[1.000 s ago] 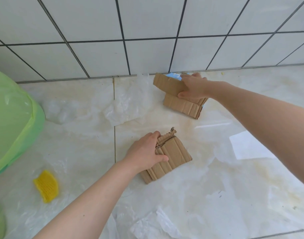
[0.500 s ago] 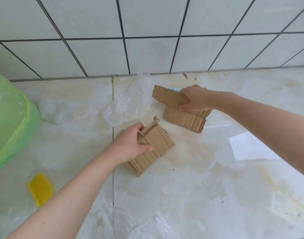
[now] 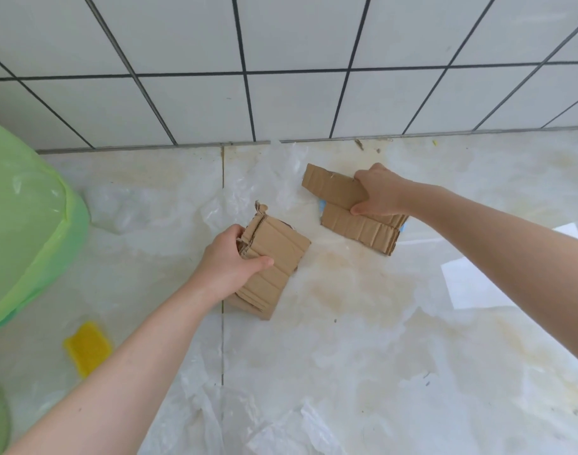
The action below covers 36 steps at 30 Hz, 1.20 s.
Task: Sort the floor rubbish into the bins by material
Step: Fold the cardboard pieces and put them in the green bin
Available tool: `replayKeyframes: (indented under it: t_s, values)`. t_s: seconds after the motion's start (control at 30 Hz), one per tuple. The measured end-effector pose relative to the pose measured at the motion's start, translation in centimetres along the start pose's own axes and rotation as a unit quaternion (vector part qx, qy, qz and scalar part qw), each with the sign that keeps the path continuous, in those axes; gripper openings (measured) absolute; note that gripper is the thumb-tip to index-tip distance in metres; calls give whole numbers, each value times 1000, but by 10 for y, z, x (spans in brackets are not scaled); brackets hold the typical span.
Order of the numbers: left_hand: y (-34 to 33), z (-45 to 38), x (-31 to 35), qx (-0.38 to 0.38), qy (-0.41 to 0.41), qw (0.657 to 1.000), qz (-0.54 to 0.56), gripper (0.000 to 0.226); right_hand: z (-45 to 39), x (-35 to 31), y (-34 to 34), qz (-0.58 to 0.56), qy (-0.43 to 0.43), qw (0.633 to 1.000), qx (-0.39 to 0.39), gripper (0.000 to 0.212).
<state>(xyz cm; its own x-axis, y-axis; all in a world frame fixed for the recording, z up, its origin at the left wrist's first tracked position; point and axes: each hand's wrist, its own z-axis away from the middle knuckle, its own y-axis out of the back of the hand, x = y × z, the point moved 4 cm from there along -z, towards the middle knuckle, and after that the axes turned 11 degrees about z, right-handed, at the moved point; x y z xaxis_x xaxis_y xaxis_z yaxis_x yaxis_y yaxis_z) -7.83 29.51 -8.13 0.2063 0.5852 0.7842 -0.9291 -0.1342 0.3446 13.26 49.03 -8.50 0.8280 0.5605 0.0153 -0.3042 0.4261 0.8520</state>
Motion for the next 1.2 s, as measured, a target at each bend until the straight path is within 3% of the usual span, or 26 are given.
replayKeyframes:
  t_s: [0.13,0.3,0.5,0.67,0.8,1.0,1.1,1.2]
  values:
    - [9,9,-1,27,8,998,50,31,6,-4,-1,-7,-17,1000,5,48]
    - [21,25,-2,47,-9,998,36,31,22,-16,-11,-6,-28,999,-15,50]
    - [33,46,-14,56,5,997,54,33,62,-51,-28,15,18,999,-27,40]
    - [29,60,-32,48,44,991,113,39,101,-74,-48,85,48,995,33,38]
    - [26,66,-35,39,50,989,136,33,116,-71,-60,63,36,996,56,38]
    - [28,67,-37,56,57,976,201,34,120,-67,-60,-32,50,998,5,50]
    - [34,67,-42,67,67,966,240,34,126,-69,-54,-95,88,991,-33,32]
    - [41,66,-47,77,66,962,254,35,137,-76,-55,-48,105,991,-68,33]
